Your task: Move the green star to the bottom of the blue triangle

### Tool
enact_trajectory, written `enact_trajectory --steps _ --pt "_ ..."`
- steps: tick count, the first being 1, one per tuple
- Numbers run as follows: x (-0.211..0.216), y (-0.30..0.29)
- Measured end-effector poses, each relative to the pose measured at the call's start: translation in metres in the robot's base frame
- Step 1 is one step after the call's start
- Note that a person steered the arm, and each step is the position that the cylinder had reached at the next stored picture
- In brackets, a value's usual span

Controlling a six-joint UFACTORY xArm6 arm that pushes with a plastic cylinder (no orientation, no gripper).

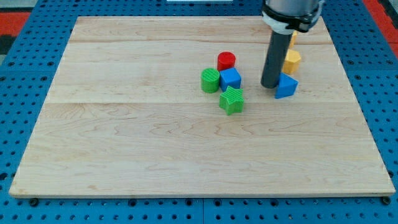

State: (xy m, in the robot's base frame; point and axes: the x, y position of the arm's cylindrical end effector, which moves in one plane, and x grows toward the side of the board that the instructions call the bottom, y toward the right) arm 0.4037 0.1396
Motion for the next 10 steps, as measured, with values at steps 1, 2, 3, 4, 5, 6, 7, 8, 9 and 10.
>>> enact_trajectory --steps 1,2,3,4,5,6,7,8,9,10 --pt "0.006 0.007" --pt "0.008 -0.041" --pt "0.011 -0.076" --pt "0.049 -0.094" --pt "0.061 -0.083" --pt "0.061 -0.060" --pt "0.060 -0.100" --pt "0.044 -0.141" --pt "0.067 -0.188" --pt "0.103 -0.172"
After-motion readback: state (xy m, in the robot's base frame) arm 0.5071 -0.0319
